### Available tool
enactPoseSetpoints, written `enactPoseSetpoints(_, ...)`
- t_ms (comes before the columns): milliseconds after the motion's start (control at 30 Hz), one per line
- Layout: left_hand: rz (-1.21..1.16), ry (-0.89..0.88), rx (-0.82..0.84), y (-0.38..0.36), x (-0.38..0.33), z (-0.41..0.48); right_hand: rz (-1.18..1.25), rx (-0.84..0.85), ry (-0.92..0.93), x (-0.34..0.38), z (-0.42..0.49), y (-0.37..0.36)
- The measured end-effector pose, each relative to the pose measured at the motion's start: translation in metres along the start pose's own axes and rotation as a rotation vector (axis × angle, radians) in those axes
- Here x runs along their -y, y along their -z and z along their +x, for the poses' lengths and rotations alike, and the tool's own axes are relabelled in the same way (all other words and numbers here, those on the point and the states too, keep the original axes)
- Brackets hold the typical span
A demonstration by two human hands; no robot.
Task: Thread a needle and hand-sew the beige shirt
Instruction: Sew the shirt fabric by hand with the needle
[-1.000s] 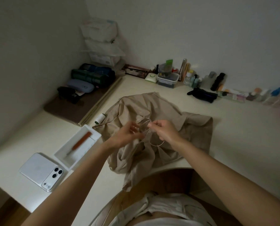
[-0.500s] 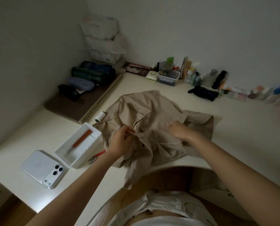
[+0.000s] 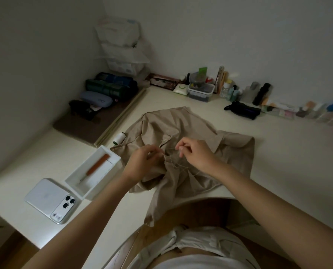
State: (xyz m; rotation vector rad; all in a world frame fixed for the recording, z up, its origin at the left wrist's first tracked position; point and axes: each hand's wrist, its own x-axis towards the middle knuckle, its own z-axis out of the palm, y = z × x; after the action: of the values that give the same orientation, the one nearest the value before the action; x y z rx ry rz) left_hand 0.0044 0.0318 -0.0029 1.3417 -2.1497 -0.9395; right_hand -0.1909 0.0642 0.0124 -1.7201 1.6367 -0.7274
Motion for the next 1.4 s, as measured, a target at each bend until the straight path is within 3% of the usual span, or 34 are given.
enactPoseSetpoints(800,0.106,-0.046,0.029,0.009,-0.006,-0.004,0.062,0.059,0.015,0.009,-0.001,-0.008)
enactPoseSetpoints(1400,-0.066,-0.012,0.144,0.028,-0.009,0.004,0.157,0.089,-0.026,0.008,-0.001,-0.010)
